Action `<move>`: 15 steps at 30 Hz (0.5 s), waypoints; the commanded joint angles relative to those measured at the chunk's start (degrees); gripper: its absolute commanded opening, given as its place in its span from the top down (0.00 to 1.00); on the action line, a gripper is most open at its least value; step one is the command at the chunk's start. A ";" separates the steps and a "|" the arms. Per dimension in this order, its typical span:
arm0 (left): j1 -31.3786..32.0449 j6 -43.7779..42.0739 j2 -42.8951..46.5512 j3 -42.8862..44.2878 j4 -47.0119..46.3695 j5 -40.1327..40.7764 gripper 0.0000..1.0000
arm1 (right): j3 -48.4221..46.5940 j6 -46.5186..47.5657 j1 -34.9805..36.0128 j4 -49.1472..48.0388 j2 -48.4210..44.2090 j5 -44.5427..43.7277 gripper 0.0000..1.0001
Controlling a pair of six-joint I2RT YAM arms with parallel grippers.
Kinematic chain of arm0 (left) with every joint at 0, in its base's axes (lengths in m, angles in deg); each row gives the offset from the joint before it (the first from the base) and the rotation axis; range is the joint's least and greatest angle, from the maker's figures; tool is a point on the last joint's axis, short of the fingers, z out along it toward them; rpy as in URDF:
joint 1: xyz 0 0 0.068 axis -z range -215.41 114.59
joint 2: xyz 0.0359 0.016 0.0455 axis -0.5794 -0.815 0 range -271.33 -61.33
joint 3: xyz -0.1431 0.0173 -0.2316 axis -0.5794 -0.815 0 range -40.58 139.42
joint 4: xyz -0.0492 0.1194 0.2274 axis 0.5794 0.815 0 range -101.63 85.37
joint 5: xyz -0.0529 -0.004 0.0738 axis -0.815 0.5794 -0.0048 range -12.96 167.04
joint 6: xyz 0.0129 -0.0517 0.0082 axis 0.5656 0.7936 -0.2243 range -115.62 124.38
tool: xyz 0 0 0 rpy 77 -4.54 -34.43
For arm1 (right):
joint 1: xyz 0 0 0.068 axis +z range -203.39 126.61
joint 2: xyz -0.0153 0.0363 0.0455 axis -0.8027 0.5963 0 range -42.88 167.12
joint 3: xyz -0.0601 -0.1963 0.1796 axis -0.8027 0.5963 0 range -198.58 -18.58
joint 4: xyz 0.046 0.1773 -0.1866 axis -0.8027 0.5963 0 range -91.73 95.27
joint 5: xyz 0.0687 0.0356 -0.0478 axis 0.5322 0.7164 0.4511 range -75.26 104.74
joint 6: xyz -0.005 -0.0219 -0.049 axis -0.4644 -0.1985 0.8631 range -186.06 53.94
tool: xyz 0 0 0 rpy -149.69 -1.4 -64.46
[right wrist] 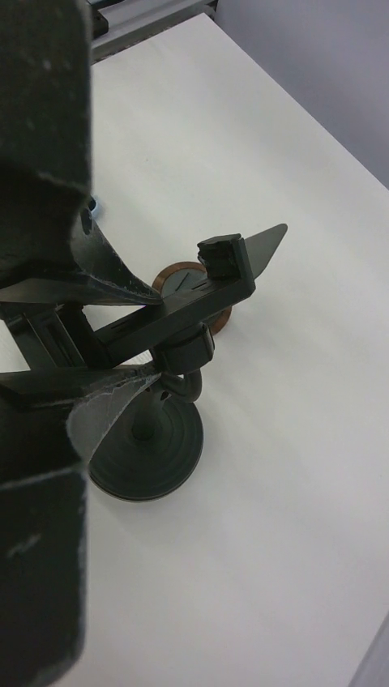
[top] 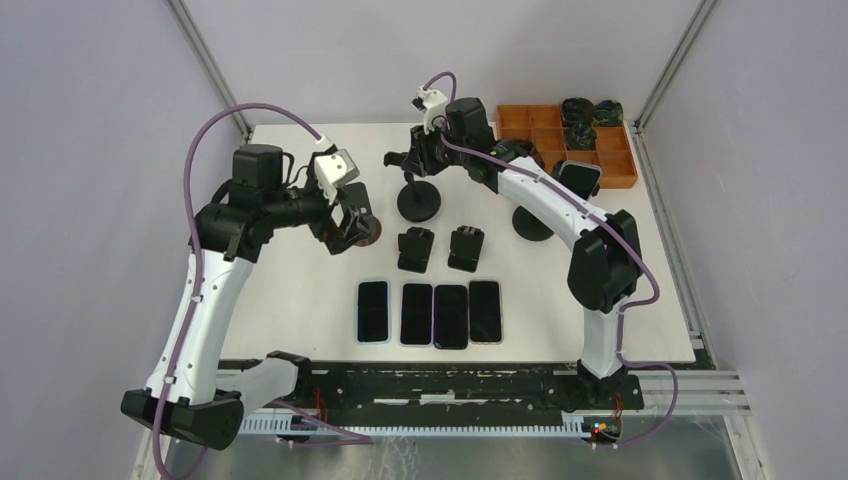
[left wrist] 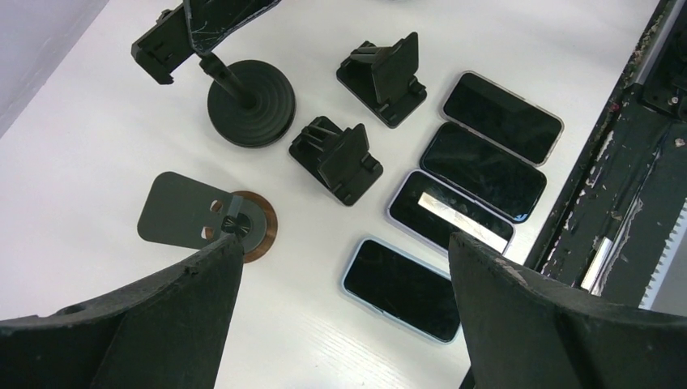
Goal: Remove the phone from the phone stand
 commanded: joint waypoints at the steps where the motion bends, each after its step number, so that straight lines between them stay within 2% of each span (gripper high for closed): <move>1: -0.18 0.52 2.34 -1.42 -1.89 -0.43 0.00 | -5.40 0.60 -0.19 -8.88 0.05 0.01 1.00; 15: -0.18 1.07 2.26 -2.58 -1.05 -1.38 0.00 | -6.16 -7.55 -2.55 -13.95 6.79 4.40 1.00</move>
